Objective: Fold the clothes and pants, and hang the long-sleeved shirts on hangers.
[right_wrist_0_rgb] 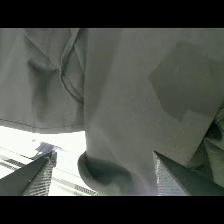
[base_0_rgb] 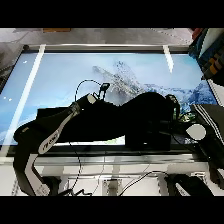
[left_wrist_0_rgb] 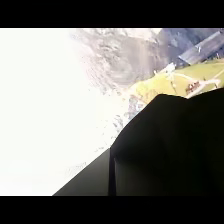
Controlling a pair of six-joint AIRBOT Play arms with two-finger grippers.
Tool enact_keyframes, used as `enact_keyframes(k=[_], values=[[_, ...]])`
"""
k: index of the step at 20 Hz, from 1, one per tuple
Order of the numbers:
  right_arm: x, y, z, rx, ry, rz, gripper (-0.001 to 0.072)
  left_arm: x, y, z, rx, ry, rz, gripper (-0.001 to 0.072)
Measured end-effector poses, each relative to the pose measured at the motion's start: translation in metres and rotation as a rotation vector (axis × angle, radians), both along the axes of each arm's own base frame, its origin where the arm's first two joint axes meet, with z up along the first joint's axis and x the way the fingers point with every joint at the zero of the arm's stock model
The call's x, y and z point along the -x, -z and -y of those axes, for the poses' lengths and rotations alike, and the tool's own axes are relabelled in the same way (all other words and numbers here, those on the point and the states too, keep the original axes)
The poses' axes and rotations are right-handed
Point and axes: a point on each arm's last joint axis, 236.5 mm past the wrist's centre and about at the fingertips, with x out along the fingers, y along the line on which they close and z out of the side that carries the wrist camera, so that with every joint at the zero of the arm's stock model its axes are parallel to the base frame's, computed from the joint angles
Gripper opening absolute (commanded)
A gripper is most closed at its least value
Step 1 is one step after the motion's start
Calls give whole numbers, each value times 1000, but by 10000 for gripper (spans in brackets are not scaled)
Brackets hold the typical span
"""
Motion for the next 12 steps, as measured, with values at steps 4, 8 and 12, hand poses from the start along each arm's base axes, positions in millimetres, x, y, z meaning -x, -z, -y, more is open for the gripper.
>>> enact_keyframes(k=[4,8,12], values=[[-3,2,6,24,16,5,669,-26,-37,-9,19,-49,116,14],[-12,2,17,49,73,26,668,-46,-94,-22,60,-96,233,14],[-17,3,26,78,106,38,399,-52,-141,-31,86,-111,323,14]])
